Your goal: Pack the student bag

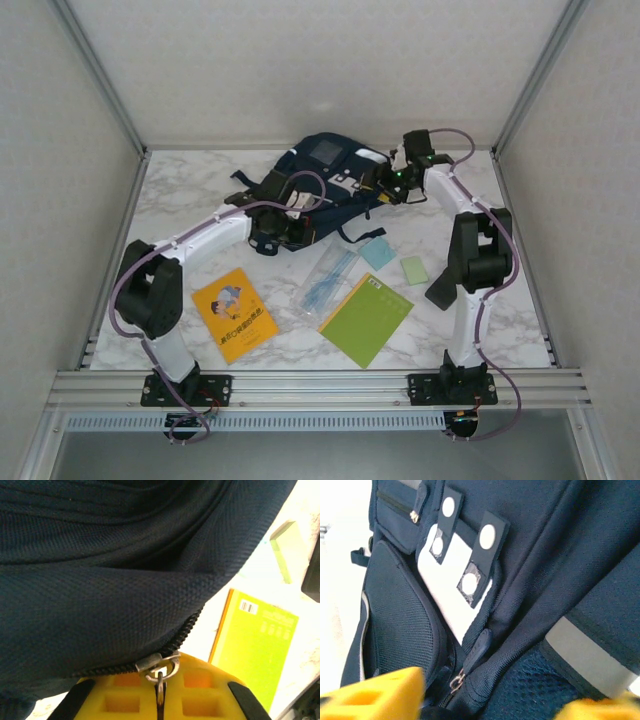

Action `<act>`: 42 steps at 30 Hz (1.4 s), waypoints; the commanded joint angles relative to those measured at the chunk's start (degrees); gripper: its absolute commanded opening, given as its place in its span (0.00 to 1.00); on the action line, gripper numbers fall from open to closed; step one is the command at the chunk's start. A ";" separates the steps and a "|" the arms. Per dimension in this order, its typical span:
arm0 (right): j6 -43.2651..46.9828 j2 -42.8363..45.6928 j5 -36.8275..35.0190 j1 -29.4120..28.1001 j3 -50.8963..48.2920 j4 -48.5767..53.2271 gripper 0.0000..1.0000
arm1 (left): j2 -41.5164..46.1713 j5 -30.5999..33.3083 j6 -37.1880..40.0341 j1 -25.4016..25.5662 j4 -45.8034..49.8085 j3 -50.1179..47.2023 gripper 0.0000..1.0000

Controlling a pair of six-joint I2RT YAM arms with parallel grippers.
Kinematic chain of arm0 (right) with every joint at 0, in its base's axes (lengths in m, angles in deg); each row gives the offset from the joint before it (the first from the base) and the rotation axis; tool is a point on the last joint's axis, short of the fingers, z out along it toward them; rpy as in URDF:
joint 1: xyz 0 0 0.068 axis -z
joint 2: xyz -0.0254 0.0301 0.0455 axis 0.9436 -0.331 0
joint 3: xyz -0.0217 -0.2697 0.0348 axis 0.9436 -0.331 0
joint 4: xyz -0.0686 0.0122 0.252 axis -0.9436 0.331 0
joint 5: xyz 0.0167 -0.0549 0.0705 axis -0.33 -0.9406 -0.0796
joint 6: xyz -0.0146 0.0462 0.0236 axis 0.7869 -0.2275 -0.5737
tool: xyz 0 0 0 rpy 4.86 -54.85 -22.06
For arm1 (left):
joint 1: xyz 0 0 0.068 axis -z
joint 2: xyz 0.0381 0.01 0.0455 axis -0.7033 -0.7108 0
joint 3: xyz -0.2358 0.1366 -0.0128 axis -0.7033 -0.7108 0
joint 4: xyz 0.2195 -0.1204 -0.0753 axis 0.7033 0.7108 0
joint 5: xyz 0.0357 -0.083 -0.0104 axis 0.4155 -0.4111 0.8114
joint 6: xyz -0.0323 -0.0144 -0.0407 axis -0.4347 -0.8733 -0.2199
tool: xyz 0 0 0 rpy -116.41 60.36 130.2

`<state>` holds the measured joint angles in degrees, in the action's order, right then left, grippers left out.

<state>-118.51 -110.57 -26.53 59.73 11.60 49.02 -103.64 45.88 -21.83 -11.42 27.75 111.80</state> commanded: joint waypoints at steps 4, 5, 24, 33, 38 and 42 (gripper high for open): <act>-10.65 16.47 0.28 0.55 -17.07 -6.08 0.98 | -2.20 -2.83 -6.64 3.10 -1.12 4.65 0.00; -13.72 18.83 1.23 0.12 -21.36 -9.06 0.98 | -2.73 -3.15 -7.23 3.65 -1.63 5.02 0.00; -35.89 16.38 -0.47 -12.63 -37.59 -42.40 0.00 | -2.68 -0.99 -8.07 5.52 3.03 4.80 0.00; -10.67 17.83 -1.01 -9.47 -29.57 -20.47 0.00 | -0.57 1.39 -2.55 -2.64 12.49 2.41 0.00; 3.39 16.55 0.54 -8.45 -24.78 -12.17 0.00 | -1.86 2.61 -0.31 -5.47 14.95 2.91 0.00; 10.88 15.07 2.31 -6.63 -21.71 -7.59 0.00 | -2.51 2.12 -1.50 -7.89 12.94 1.60 0.00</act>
<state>-120.46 -94.55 -23.29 50.59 -13.63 36.78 -106.80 45.66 -24.02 -17.10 37.23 114.29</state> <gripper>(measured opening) 0.061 0.054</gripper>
